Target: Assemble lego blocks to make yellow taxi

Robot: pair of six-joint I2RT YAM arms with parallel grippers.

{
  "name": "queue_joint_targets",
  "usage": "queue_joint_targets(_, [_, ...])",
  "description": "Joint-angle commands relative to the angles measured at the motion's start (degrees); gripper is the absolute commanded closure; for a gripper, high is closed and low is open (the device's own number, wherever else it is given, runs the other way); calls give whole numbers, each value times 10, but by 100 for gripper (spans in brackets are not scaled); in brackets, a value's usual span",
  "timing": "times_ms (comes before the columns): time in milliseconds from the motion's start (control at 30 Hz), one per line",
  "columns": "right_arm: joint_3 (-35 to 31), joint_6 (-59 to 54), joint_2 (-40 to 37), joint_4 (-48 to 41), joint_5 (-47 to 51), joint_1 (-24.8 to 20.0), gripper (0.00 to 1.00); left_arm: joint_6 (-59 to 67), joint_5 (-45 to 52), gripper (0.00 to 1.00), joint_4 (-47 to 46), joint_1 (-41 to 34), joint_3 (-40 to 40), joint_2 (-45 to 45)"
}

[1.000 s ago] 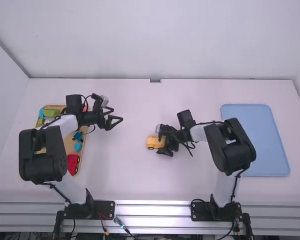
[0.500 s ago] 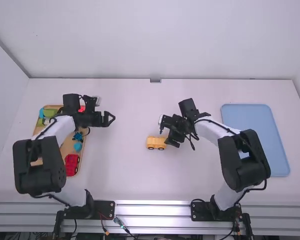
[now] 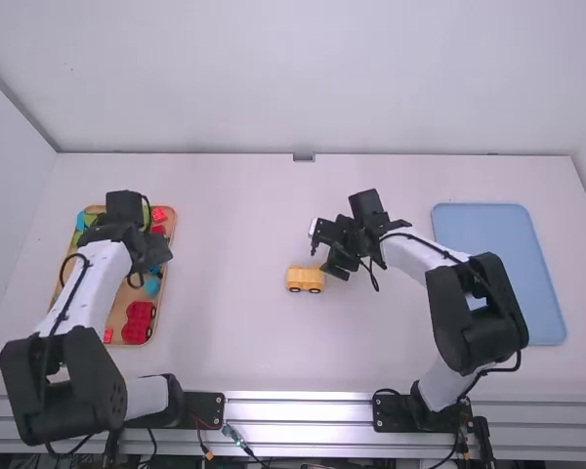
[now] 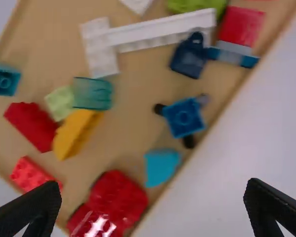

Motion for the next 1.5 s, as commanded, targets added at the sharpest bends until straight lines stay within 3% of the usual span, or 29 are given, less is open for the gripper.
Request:
queue_joint_targets(0, [14,0,-8,-12,2,0,1,82,0,1,-13,54,10,2])
queue_joint_targets(67, [27,1,-8,-33,15,0,1,150,70,1,-23,111,20,22])
queue_joint_targets(200, [61,0,-8,-80,27,0,1,241,98,1,-24,202,21,63])
queue_joint_targets(367, [88,7,-8,-104,26,-1,1,272,111,1,-5,242,19,90])
queue_joint_targets(400, [97,15,-8,-111,26,-1,1,342,149,11,10,249,14,98])
queue_joint_targets(500, [104,31,-8,-111,26,1,1,420,185,16,42,252,3,106])
queue_joint_targets(533, [104,31,-8,-111,26,0,1,436,184,22,47,250,2,112])
queue_joint_targets(567, [104,31,-8,-112,26,0,1,452,180,43,54,249,2,121])
queue_joint_targets(633, [103,31,-8,-116,24,0,1,471,179,50,57,252,2,136])
queue_joint_targets(700, [103,30,-8,-121,25,0,1,473,183,46,58,250,2,147])
queue_joint_targets(1000, [104,30,-8,-125,27,0,0,473,164,52,85,255,2,202])
queue_joint_targets(1467, [104,30,-8,-122,28,1,1,458,159,52,94,256,-27,205])
